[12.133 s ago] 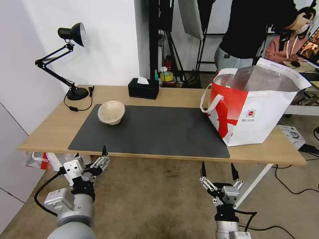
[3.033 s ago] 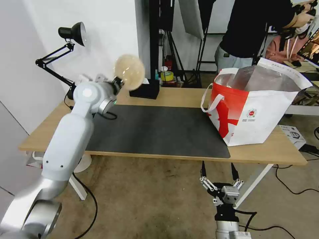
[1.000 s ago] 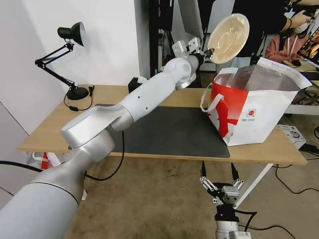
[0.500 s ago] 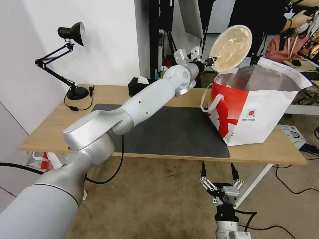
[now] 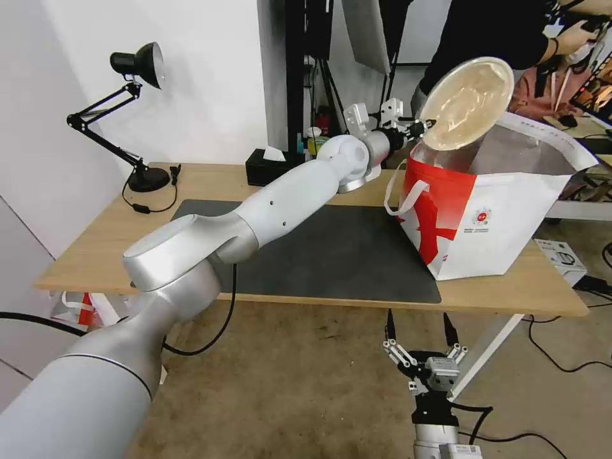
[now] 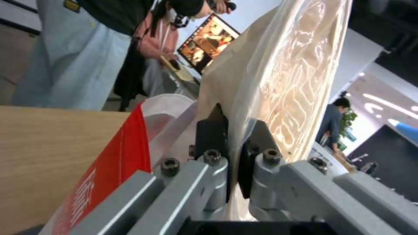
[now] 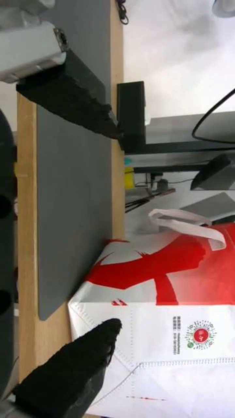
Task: Pick up the trash from the table and place it into the takeout bag.
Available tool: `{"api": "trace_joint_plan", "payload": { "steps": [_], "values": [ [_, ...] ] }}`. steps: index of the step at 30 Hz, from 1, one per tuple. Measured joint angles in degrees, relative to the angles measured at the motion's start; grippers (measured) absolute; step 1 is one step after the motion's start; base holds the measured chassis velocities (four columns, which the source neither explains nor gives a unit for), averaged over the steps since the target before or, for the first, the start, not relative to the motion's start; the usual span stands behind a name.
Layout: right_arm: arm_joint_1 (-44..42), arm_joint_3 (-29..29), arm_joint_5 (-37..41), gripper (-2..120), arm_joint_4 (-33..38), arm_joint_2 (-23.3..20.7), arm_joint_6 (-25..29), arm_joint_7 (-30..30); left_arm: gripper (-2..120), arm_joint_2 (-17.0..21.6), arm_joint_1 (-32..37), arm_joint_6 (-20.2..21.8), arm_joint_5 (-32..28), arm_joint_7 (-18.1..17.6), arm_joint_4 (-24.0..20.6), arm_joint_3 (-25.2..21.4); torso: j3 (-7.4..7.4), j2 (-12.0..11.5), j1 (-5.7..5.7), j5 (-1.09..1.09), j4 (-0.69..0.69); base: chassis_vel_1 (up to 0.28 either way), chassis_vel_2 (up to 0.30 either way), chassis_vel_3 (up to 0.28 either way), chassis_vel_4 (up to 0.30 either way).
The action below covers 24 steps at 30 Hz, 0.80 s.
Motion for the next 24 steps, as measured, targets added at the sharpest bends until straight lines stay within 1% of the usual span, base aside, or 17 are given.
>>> {"api": "trace_joint_plan", "payload": {
  "steps": [1,3,4,5,10,15,24],
  "values": [
    [0.0,0.0,0.0,100,0.0,0.0,0.0,0.0,1,0.0,0.0,0.0,0.0,0.0,0.0,0.0,0.0,0.0,0.0,0.0,0.0,0.0,0.0,0.0,0.0],
    [0.0,0.0,0.0,100,0.0,0.0,0.0,0.0,1,0.0,-0.1,0.0,0.0,1.3,0.6,-1.1,0.0,0.0,0.0,0.0,0.0,0.0,0.0,0.0,0.0],
    [0.0,0.0,0.0,100,0.0,0.0,0.0,0.0,1,0.0,-0.1,0.0,0.0,1.3,0.6,-1.1,0.0,0.0,0.0,0.0,0.0,0.0,0.0,0.0,0.0],
    [0.0,0.0,0.0,100,0.0,0.0,0.0,0.0,1,0.0,-0.3,0.0,0.0,2.1,1.1,-1.0,0.0,0.0,0.0,0.0,0.0,0.0,0.0,0.0,0.0],
    [0.0,0.0,0.0,100,0.0,0.0,0.0,0.0,1,0.0,-0.4,0.1,0.0,3.6,2.4,0.9,0.0,0.0,0.0,0.0,0.0,0.0,0.0,0.0,0.0],
    [0.0,0.0,0.0,100,0.0,0.0,0.0,0.0,1,0.0,0.6,-0.3,0.6,3.8,3.9,1.3,0.0,0.0,0.0,0.0,0.0,0.0,0.0,0.0,0.0],
    [0.0,0.0,0.0,100,0.0,0.0,0.0,0.0,1,0.0,1.7,-0.6,0.9,4.2,4.7,2.1,0.0,0.0,0.0,0.0,0.0,0.0,0.0,0.0,0.0]
  ]
}}
